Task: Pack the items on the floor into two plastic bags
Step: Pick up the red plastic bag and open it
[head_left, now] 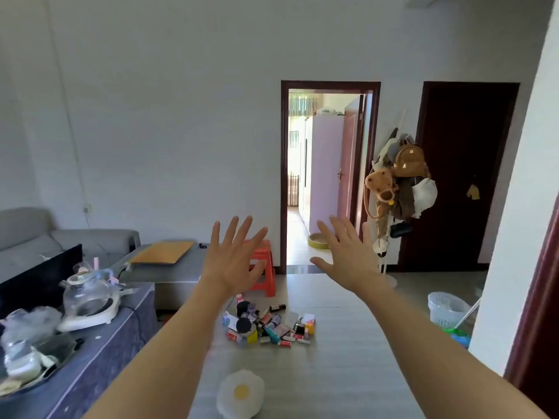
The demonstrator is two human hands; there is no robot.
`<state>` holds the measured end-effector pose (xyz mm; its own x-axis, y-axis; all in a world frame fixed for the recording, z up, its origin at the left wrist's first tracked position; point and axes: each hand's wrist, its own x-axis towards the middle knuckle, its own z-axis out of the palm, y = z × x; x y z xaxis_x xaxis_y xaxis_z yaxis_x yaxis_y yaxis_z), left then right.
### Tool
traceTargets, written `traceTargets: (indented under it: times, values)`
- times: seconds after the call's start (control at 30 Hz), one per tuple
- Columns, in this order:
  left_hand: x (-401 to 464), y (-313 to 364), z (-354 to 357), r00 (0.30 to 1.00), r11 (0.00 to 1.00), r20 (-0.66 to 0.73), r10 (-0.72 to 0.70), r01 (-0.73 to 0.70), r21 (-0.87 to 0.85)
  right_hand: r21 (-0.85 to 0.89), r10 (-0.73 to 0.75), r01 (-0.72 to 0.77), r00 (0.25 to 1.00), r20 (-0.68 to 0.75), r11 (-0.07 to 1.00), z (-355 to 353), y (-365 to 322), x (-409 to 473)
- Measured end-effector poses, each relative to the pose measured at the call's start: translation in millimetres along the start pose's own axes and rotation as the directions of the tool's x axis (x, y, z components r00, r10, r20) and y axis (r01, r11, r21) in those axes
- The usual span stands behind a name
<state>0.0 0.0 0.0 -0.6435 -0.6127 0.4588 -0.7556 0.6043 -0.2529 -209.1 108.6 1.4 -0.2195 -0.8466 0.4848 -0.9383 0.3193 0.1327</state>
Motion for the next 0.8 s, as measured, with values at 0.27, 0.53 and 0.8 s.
traceTargets:
  times: [0.27,0.53,0.8]
  values:
    - [91,-72,104,0.998,0.999,0.046,-0.042,0.041,0.026,-0.002,0.042,-0.042,0.999,-0.008,0.999,103,9,109]
    - [171,-103,219,0.995,0.998,0.096,-0.007,0.014,-0.069,0.075,0.009,-0.015,0.997,0.077,0.997,215,-23,201]
    - [252,-150,329,0.978,0.991,0.2,-0.065,0.087,-0.106,0.15,-0.083,0.05,0.971,0.226,0.987,338,-58,309]
